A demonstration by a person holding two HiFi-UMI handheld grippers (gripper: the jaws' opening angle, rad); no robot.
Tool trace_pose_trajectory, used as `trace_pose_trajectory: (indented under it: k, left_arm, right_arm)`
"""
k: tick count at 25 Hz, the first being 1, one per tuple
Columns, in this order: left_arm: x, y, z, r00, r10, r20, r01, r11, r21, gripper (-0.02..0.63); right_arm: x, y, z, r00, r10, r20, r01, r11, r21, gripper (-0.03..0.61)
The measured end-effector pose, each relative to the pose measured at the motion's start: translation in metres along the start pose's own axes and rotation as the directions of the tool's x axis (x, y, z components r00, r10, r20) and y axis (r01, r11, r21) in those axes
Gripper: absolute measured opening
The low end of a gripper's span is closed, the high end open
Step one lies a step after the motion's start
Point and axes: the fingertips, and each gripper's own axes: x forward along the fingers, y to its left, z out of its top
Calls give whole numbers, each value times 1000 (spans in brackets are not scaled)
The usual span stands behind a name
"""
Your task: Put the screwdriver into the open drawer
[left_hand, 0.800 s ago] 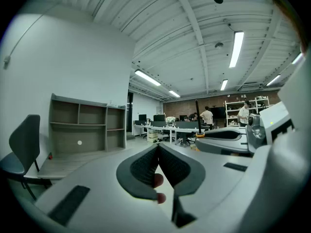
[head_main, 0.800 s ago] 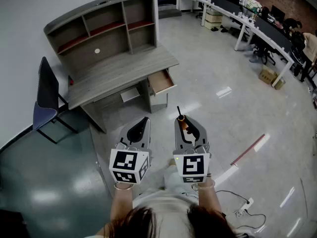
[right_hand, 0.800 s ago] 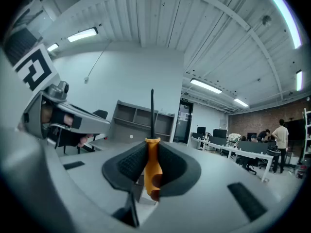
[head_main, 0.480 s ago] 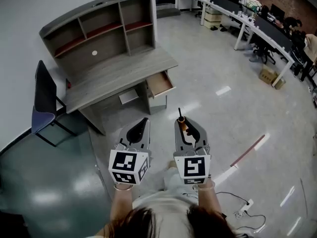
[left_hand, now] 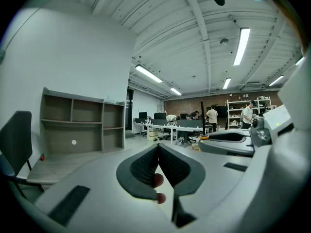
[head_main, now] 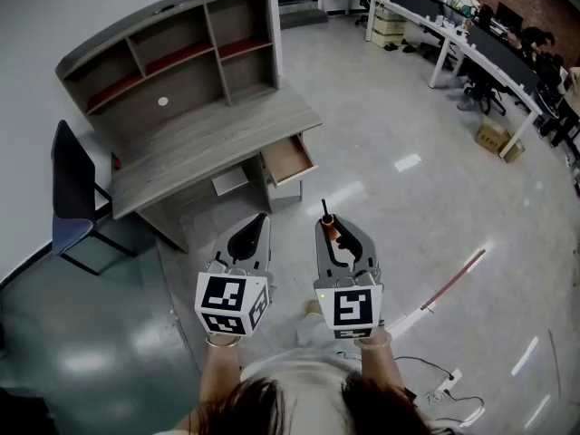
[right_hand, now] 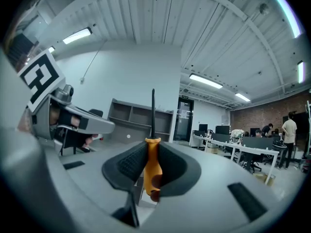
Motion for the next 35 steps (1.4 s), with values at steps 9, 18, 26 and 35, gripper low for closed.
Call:
trace_pose_trajectory:
  k: [9,18,26,35]
  left_arm:
    - [62,12,9,1000,20,-3,-20,1000,-1,15]
    - [112,19,15,998,67,-6,-67,998,-5,15]
    - [121,27,8,991,129,-29,-130,991,-17,15]
    - [128,45,2,983,181,-42,-182,983,-29,15]
  right_arm:
    - [50,-35,-6,1000,30,4,-30,999,-9,84]
    - [91,-68,-14,997,74,11,-74,997,-5,84]
    - [109,-82,-24,994,112,5,-112,994,12,84]
    - [127,-86,-33,990,142,-5,-142,990,25,84]
